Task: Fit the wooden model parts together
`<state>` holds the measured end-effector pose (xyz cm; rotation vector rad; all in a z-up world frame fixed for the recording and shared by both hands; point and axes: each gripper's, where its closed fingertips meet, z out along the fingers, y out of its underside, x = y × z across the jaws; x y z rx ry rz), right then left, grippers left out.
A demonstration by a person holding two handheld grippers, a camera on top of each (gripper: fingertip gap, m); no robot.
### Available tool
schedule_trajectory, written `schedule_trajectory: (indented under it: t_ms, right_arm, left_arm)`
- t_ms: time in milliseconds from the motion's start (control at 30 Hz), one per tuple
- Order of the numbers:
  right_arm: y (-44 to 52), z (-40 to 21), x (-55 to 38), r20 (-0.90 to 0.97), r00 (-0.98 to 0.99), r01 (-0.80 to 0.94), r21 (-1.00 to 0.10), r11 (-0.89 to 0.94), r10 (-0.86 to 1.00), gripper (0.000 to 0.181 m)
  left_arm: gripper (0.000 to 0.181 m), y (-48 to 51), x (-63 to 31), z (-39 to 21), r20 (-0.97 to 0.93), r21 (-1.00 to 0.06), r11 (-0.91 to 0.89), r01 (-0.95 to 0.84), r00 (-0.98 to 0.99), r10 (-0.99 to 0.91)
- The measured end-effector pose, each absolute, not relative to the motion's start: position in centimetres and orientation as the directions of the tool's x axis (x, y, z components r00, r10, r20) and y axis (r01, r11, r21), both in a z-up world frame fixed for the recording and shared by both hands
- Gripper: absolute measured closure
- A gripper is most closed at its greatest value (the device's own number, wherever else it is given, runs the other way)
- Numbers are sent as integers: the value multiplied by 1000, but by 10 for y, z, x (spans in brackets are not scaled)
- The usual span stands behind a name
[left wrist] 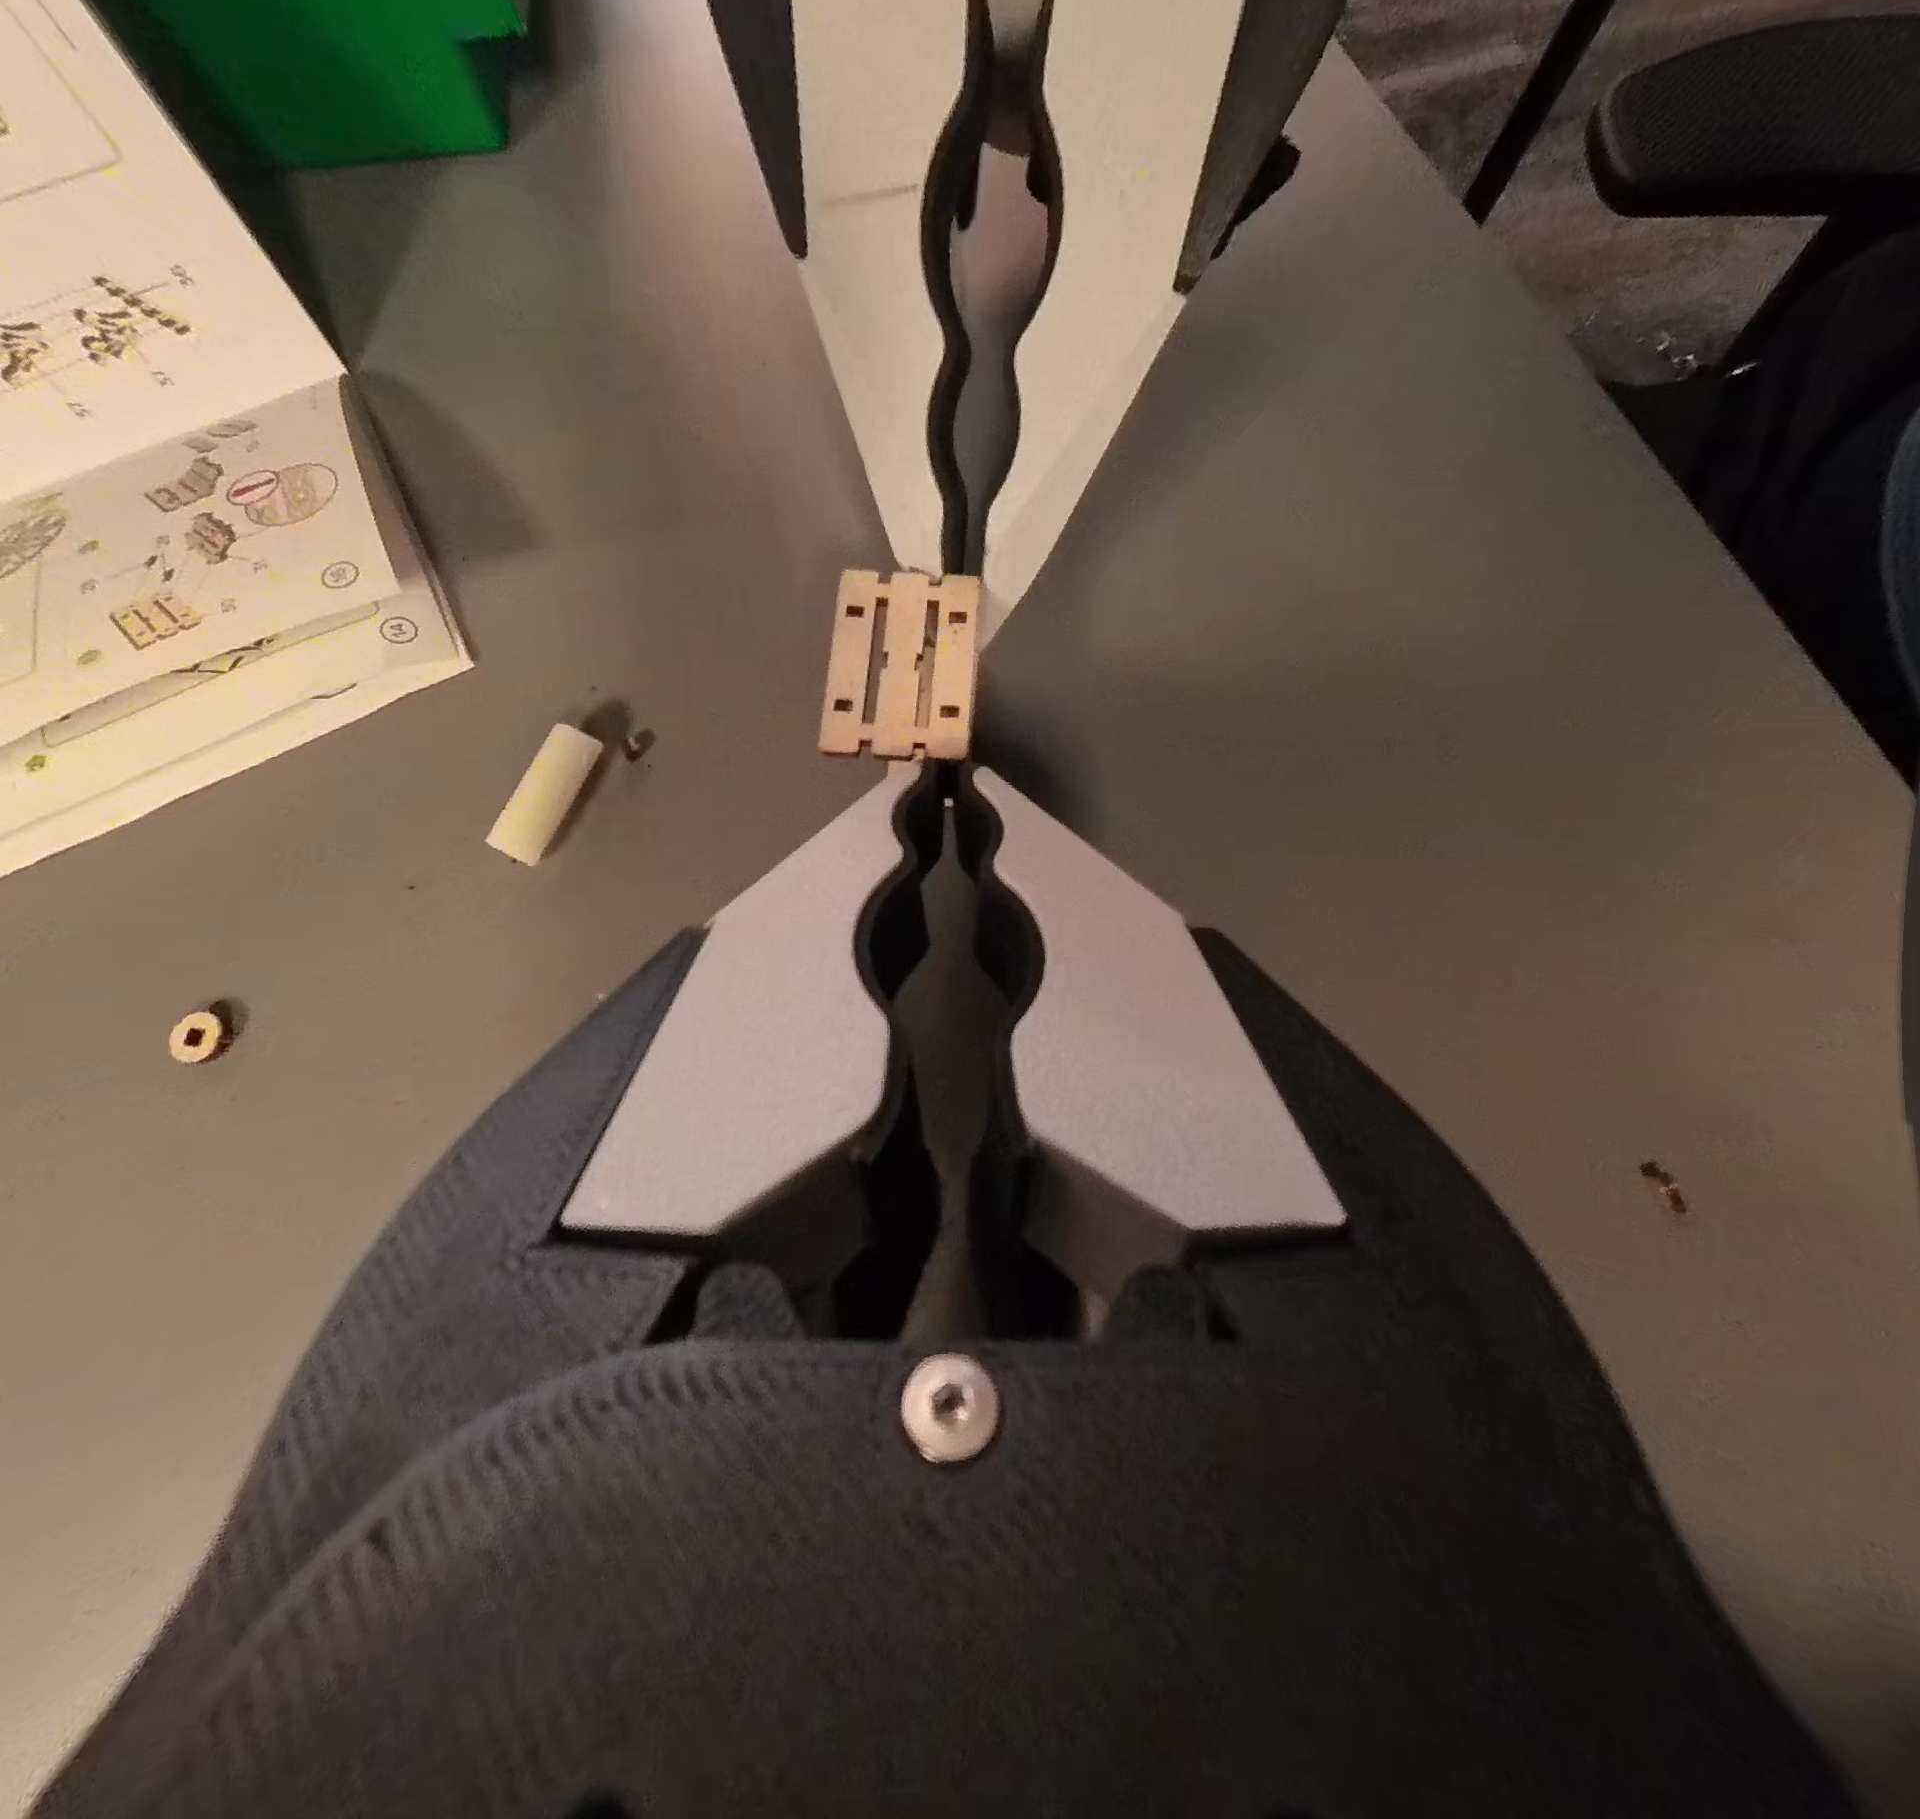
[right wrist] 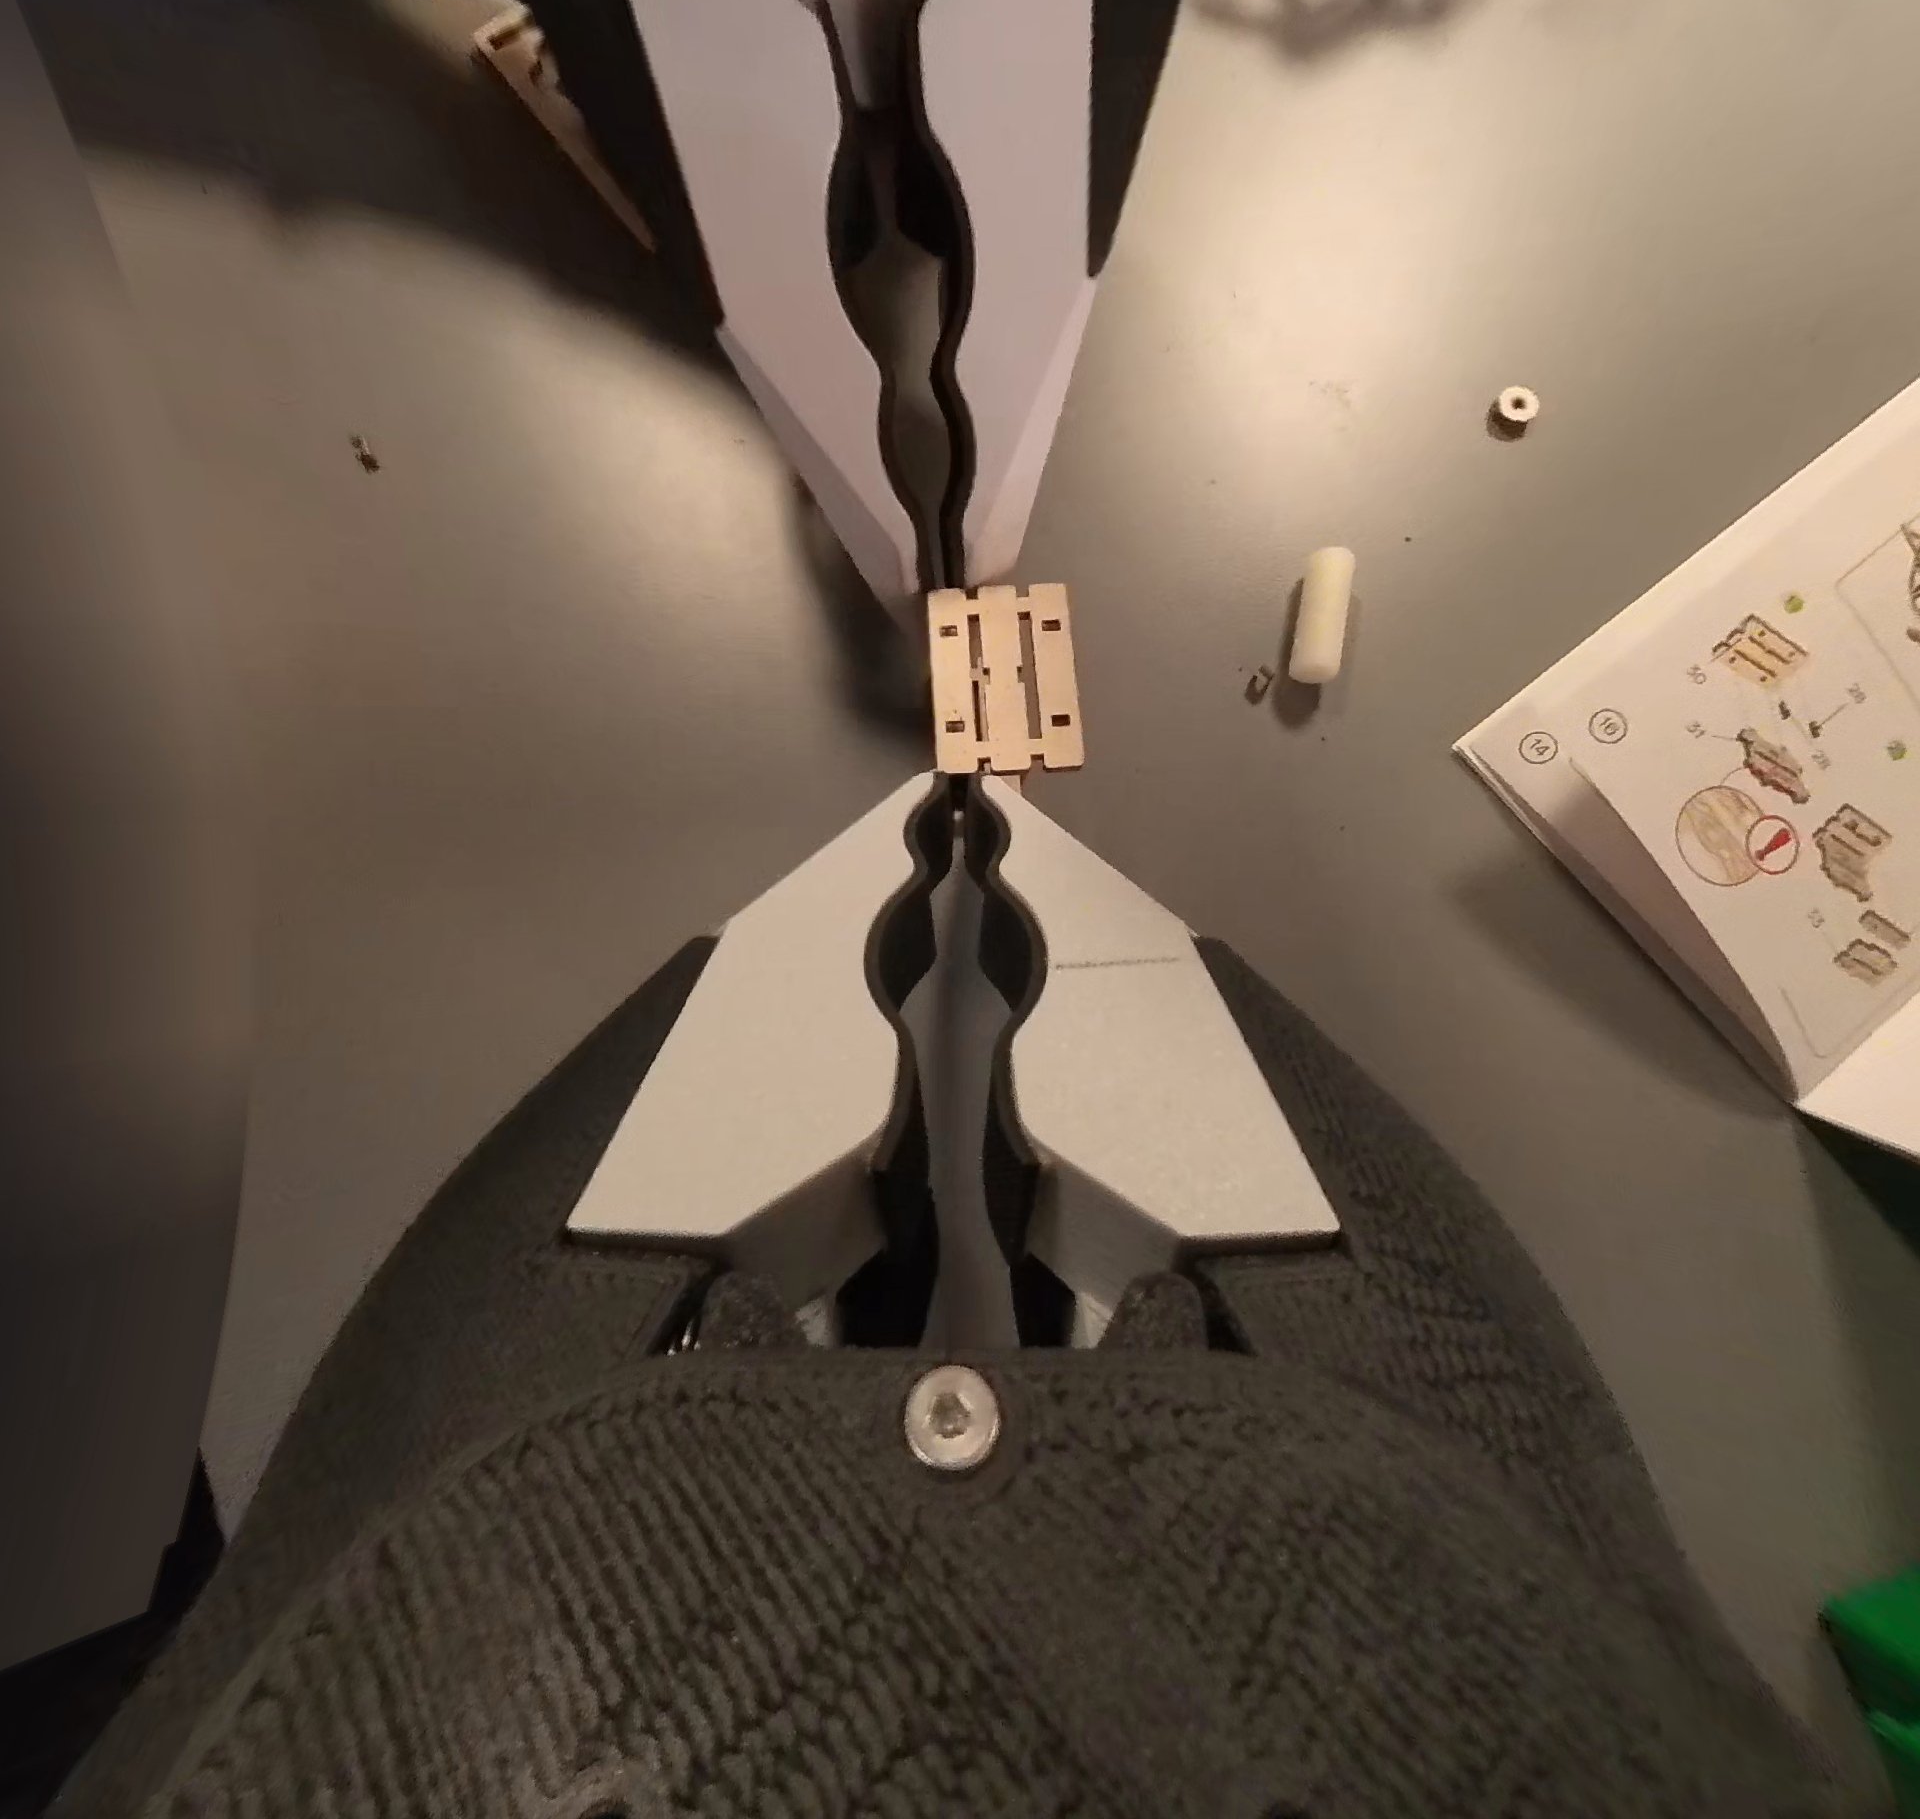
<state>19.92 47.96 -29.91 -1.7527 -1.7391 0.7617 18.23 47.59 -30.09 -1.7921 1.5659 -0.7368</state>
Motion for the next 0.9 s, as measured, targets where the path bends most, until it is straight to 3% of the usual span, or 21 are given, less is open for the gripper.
schedule_trajectory:
  t_ms: [200,433,733,900]
  right_arm:
    - [486,-300,196,187,-22,707,-691,148,982,181]
    - [489,-300,195,-104,2,683,-726,-77,995,181]
    - [493,-300,193,35,1,680,-733,25,999,181]
    - [491,-300,193,236,-59,682,-700,212,970,181]
  left_arm:
    - [181,484,178,-302,-102,-745,-23,-666,149,-984]
    - [180,486,178,-301,104,-773,-177,-609,154,-983]
    - [180,487,176,-302,17,-758,-102,-644,137,-990]
    - [181,489,175,-302,-172,-744,50,-666,118,-978]
